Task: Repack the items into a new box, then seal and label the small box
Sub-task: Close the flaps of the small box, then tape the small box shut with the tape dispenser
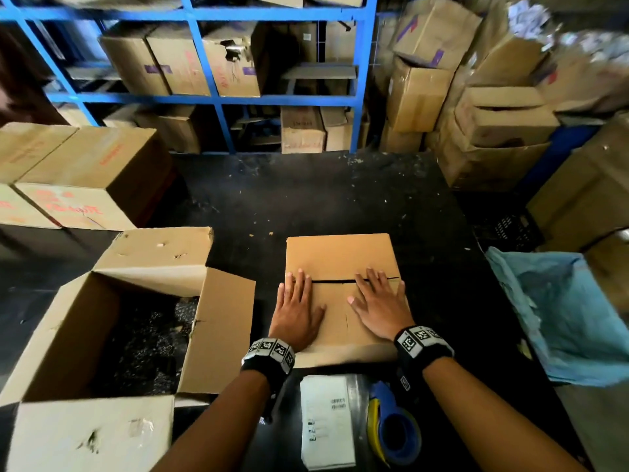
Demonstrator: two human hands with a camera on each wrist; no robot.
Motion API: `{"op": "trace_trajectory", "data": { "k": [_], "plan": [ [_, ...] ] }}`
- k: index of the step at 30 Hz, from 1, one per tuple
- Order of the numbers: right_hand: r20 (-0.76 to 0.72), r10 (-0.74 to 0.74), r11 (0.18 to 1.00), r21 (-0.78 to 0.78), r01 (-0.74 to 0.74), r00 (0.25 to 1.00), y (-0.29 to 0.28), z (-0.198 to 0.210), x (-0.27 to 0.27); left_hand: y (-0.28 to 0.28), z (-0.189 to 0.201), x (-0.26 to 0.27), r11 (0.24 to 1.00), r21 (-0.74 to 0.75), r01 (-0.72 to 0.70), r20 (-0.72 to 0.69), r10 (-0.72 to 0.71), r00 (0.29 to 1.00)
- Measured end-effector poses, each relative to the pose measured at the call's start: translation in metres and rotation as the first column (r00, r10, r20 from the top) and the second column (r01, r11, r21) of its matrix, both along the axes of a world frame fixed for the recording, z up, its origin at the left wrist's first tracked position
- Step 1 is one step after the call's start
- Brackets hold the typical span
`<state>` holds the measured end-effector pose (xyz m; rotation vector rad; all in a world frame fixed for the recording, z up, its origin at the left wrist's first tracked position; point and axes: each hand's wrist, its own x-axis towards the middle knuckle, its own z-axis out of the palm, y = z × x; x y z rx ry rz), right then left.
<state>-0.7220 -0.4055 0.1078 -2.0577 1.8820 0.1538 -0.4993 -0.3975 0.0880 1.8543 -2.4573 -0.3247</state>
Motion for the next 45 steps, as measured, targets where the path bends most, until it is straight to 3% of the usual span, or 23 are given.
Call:
{"op": "trace_trajectory", "data": {
  "k": [11, 23, 31, 35, 39, 43, 45],
  "plan": [
    [0.028, -0.087, 0.996, 0.003, 0.087, 0.996, 0.011, -0.011, 0.003, -0.015, -0.003, 0.001, 0.997, 0.029, 0.069, 0.069, -0.071, 0.995],
    [0.046, -0.113, 0.992, -0.050, 0.115, 0.993, 0.025, -0.011, 0.007, -0.011, -0.001, 0.001, 0.998, 0.046, 0.050, 0.041, -0.052, 0.998],
    [0.262, -0.311, 0.913, -0.186, 0.364, 0.914, 0.124, -0.018, 0.009, -0.020, -0.002, 0.006, 0.997, -0.006, 0.073, 0.029, -0.073, 0.997],
    [0.369, -0.498, 0.784, -0.196, 0.590, 0.785, 0.195, -0.041, 0.022, -0.014, -0.007, 0.005, 0.996, 0.008, 0.093, 0.008, -0.093, 0.996],
    [0.273, -0.634, 0.741, -0.050, 0.669, 0.723, 0.238, -0.072, 0.037, -0.011, -0.009, 0.002, 0.995, 0.011, 0.102, 0.014, -0.102, 0.995],
    [0.253, -0.675, 0.734, 0.139, 0.665, 0.693, 0.242, -0.093, 0.045, -0.011, -0.008, 0.001, 0.996, 0.007, 0.091, 0.028, -0.091, 0.995],
    [0.228, -0.681, 0.732, 0.164, 0.662, 0.696, 0.239, -0.100, 0.049, -0.011, -0.008, 0.000, 0.996, 0.007, 0.092, 0.033, -0.092, 0.995]
  ]
}}
